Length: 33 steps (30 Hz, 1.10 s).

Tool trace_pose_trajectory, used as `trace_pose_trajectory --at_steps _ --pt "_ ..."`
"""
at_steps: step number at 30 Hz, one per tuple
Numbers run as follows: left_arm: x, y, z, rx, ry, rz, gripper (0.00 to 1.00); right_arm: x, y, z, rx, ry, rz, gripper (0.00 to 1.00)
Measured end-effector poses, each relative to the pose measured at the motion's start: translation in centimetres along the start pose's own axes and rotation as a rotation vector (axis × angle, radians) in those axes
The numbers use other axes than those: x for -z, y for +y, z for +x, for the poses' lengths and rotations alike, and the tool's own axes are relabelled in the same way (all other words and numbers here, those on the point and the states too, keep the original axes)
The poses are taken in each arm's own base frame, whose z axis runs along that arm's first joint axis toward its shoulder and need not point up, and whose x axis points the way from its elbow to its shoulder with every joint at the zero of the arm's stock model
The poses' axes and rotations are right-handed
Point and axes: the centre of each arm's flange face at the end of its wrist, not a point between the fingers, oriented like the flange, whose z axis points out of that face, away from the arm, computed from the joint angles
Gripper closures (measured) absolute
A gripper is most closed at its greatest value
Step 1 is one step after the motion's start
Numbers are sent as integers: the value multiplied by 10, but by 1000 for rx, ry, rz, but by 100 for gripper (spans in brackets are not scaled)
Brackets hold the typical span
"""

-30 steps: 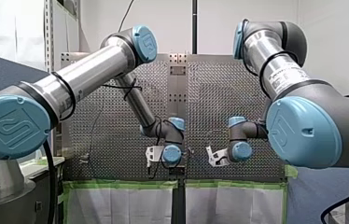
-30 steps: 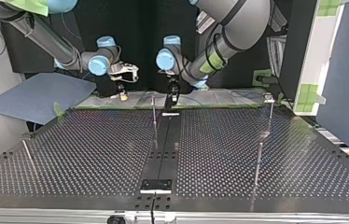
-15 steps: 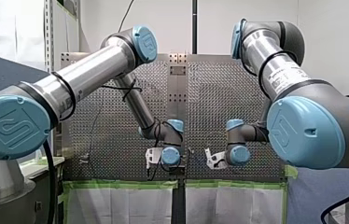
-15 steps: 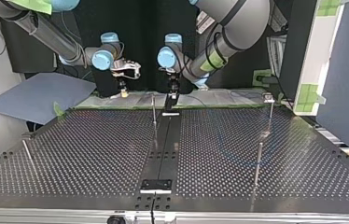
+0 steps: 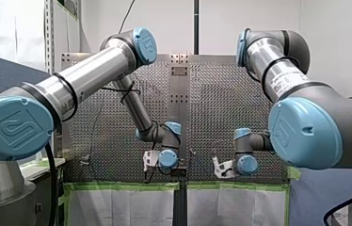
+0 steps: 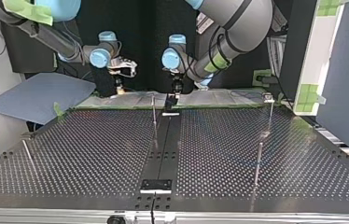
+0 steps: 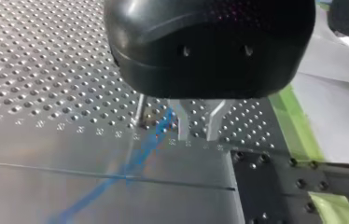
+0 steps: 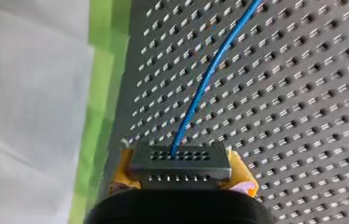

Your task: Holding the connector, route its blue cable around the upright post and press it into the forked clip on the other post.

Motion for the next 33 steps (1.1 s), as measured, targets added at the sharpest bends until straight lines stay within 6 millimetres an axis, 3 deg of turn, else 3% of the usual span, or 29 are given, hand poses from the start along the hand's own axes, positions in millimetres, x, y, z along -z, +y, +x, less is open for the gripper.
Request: trace_pose_trajectory --at_steps 4,9,20,33 --pt "3 -1 2 -28 12 2 82 -1 17 -11 23 -33 -3 100" --pt "8 -7 3 -53 16 14 82 1 16 -13 54 -49 11 100" --pt "19 -23 5 -152 21 79 82 6 -10 -10 115 -42 101 100" --pt "31 -23 12 -192 66 91 80 18 -40 -10 202 -63 188 100"
